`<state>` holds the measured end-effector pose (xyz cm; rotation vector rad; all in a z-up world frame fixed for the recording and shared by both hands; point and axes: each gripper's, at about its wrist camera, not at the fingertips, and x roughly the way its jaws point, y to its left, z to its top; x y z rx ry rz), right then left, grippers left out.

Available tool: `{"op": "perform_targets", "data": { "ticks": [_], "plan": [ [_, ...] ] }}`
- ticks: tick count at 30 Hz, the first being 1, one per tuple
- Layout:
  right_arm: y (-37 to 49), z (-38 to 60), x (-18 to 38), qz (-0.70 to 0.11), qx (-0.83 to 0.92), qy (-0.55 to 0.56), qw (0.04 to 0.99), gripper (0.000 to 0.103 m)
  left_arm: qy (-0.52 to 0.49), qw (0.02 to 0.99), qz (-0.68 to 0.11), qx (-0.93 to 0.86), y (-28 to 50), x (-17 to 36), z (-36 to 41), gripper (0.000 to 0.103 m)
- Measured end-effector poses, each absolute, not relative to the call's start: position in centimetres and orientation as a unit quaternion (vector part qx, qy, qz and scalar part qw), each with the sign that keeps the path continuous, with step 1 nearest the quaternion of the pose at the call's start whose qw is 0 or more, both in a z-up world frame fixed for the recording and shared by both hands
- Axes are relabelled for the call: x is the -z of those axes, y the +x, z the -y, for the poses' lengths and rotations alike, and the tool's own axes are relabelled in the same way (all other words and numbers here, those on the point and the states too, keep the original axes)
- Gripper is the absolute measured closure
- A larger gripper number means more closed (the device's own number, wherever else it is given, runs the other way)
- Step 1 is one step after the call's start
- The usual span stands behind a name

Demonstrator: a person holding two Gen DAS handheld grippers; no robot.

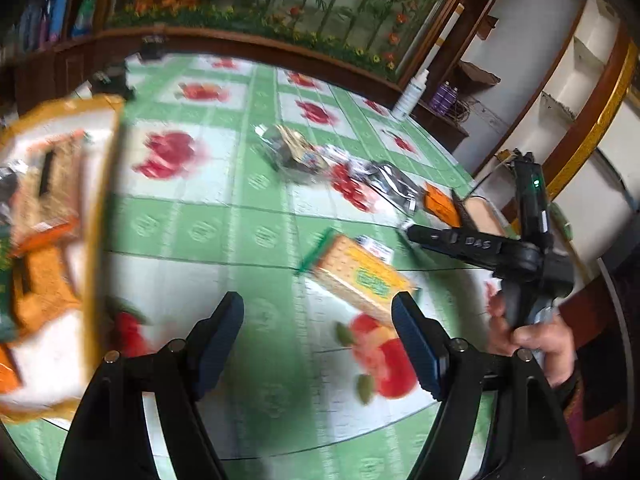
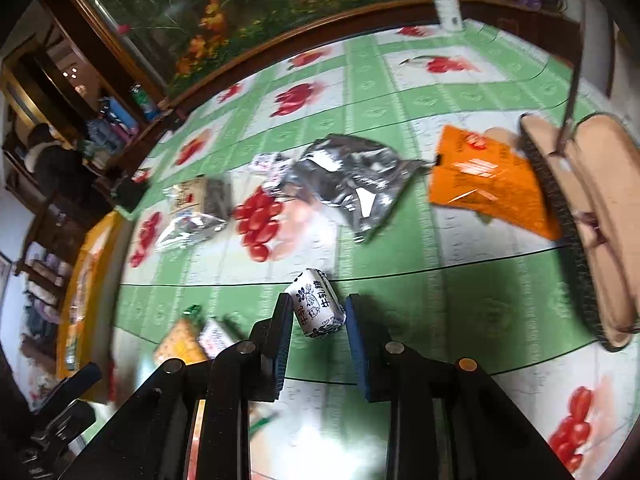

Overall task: Organize snacks
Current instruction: 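Grasp the small white milk can with the right gripper while the left approaches the cracker pack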

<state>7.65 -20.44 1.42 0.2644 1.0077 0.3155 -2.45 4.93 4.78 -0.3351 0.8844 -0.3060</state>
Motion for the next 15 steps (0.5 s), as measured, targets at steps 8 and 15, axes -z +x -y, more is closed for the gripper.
{"op": "perform_targets", "data": {
  "ticks": [8,15],
  "plan": [
    [7.9,20.4,-1.5,-0.480,-0.147,0.121,0.856,0.074,-0.235,0.830,-0.483,0.152,0.1,-2.5,-0.3,0.028],
    [7.8,21.1,-1.4,-0.482,-0.143,0.139,0.853,0.074,-0.229,0.838,-0.484,0.101,2.4,-1.9,2.4,0.021]
  ]
}}
